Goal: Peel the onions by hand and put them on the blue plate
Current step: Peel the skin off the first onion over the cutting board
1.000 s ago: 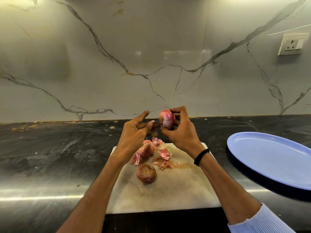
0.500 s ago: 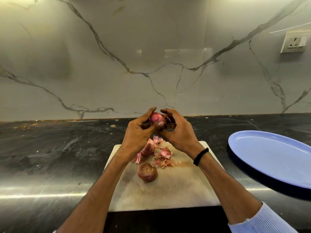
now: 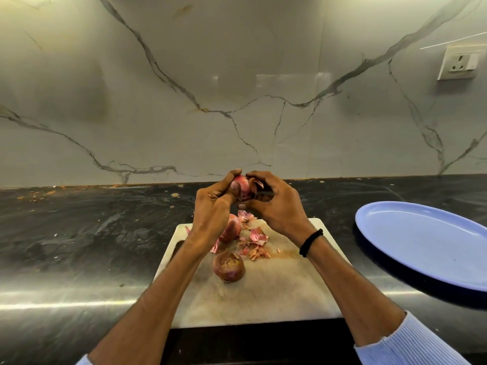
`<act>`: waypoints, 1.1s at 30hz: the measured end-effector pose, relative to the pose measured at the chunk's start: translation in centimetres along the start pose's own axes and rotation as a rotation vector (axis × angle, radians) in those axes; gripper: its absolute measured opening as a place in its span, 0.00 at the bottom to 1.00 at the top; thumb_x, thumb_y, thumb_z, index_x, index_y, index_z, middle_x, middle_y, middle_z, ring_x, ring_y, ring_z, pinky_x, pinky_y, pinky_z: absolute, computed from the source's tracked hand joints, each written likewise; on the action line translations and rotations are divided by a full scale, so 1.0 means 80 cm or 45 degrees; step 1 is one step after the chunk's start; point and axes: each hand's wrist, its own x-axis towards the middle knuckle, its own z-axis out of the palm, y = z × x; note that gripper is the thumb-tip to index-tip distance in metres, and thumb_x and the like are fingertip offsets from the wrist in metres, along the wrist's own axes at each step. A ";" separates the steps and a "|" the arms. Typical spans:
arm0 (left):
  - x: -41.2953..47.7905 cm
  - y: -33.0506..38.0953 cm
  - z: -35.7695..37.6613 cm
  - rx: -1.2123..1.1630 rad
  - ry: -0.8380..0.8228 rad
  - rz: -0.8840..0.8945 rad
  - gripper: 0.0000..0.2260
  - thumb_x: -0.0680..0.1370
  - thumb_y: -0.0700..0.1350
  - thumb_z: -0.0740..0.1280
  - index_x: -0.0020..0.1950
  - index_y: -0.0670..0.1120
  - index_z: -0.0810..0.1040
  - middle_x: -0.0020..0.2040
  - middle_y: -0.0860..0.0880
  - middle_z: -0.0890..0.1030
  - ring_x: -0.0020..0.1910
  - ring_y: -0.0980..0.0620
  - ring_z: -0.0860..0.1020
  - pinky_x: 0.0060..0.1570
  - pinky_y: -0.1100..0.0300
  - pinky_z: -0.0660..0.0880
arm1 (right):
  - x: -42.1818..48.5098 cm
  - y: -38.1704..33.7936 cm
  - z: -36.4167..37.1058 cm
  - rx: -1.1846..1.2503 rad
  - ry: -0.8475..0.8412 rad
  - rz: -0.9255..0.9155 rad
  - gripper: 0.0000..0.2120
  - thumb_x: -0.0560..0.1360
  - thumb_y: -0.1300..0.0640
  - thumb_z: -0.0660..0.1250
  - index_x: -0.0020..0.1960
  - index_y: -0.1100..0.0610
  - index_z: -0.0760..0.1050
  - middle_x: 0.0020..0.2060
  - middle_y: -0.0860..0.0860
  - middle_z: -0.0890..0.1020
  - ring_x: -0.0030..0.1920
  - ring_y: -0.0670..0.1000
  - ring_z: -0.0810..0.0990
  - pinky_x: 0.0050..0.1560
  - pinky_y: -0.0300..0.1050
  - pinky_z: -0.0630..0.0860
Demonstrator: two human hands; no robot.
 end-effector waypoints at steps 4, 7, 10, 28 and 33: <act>0.000 0.004 0.001 -0.055 0.027 -0.022 0.12 0.82 0.39 0.63 0.62 0.51 0.81 0.58 0.52 0.83 0.60 0.51 0.81 0.59 0.52 0.80 | 0.003 -0.004 -0.001 0.119 0.002 0.068 0.29 0.67 0.52 0.79 0.66 0.56 0.76 0.58 0.49 0.81 0.58 0.46 0.80 0.59 0.36 0.77; 0.004 0.002 -0.001 -0.079 0.046 -0.025 0.12 0.83 0.41 0.62 0.62 0.52 0.81 0.59 0.50 0.83 0.61 0.49 0.81 0.62 0.49 0.78 | 0.005 -0.008 -0.004 0.342 0.061 0.120 0.19 0.72 0.58 0.75 0.62 0.59 0.78 0.54 0.50 0.83 0.55 0.45 0.82 0.59 0.44 0.79; 0.004 0.001 -0.002 -0.051 0.008 -0.029 0.13 0.83 0.42 0.61 0.65 0.51 0.80 0.62 0.50 0.80 0.63 0.49 0.79 0.64 0.47 0.77 | 0.005 -0.009 -0.005 0.371 0.129 0.123 0.11 0.75 0.60 0.72 0.57 0.57 0.79 0.51 0.49 0.83 0.54 0.46 0.82 0.57 0.44 0.80; -0.009 0.005 0.007 0.217 -0.245 0.130 0.26 0.65 0.48 0.79 0.62 0.54 0.79 0.53 0.52 0.85 0.52 0.55 0.84 0.54 0.64 0.79 | 0.000 -0.023 -0.007 0.173 0.399 0.190 0.06 0.79 0.59 0.68 0.44 0.58 0.77 0.35 0.45 0.79 0.35 0.35 0.79 0.31 0.30 0.74; -0.009 0.005 0.005 0.261 -0.257 0.206 0.28 0.65 0.47 0.79 0.64 0.52 0.78 0.54 0.53 0.84 0.52 0.56 0.84 0.55 0.62 0.80 | -0.001 -0.031 -0.005 0.231 0.457 0.301 0.08 0.80 0.59 0.67 0.45 0.63 0.78 0.37 0.50 0.79 0.35 0.32 0.77 0.27 0.28 0.72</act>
